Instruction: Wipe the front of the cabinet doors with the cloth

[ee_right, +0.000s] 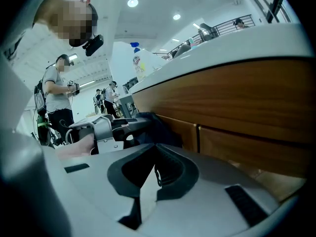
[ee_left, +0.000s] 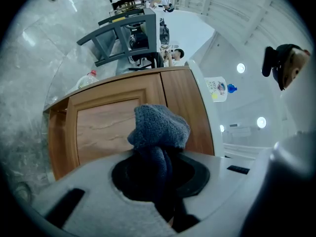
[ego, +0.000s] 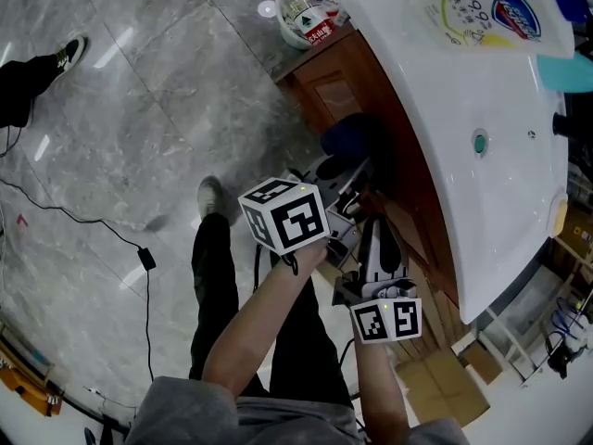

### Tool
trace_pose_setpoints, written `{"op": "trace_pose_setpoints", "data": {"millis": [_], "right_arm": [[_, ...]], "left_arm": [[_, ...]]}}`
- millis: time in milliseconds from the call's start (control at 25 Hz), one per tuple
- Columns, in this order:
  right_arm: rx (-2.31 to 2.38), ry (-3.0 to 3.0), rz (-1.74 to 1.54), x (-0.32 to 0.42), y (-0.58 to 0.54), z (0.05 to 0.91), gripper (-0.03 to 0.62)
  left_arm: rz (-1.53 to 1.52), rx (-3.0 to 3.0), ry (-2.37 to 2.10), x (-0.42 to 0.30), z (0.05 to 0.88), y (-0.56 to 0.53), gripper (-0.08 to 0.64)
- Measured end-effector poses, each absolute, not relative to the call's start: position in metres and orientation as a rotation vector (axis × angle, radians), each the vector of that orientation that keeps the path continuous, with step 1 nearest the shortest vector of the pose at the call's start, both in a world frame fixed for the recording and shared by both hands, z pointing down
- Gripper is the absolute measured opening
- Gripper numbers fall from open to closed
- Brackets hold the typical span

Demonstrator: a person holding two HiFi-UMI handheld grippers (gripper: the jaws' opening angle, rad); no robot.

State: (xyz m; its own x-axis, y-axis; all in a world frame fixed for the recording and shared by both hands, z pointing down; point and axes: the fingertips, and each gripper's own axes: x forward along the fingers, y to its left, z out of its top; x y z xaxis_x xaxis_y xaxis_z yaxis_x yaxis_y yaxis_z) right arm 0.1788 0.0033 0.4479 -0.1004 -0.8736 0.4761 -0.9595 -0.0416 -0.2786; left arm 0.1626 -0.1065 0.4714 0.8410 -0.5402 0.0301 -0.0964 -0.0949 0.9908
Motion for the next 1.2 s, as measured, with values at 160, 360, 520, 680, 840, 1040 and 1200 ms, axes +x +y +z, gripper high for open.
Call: {"op": "trace_pose_setpoints", "data": {"millis": [160, 360, 520, 680, 840, 1040, 1200], "right_arm": [[1.993, -2.065, 0.841, 0.178, 0.002, 0.449, 0.011], [1.994, -2.068, 0.841, 0.176, 0.000, 0.450, 0.011], [1.992, -2.065, 0.837, 0.177, 0.000, 0.451, 0.011], [1.992, -2.047, 0.832, 0.181, 0.002, 0.456, 0.011], [1.994, -2.034, 0.840, 0.184, 0.002, 0.465, 0.011], [1.991, -2.044, 0.839, 0.183, 0.001, 0.469, 0.011], [1.987, -2.053, 0.841, 0.180, 0.001, 0.472, 0.011]], "left_arm": [[-0.401, 1.635, -0.508, 0.164, 0.472, -0.107, 0.051], [-0.392, 1.644, -0.518, 0.164, 0.476, -0.107, 0.051], [-0.340, 1.620, -0.551, 0.167, 0.503, -0.106, 0.051], [-0.337, 1.615, -0.550, 0.173, 0.521, -0.108, 0.051], [-0.332, 1.620, -0.563, 0.173, 0.535, -0.109, 0.051], [-0.309, 1.627, -0.589, 0.173, 0.554, -0.111, 0.051], [-0.283, 1.589, -0.610, 0.173, 0.583, -0.109, 0.052]]}}
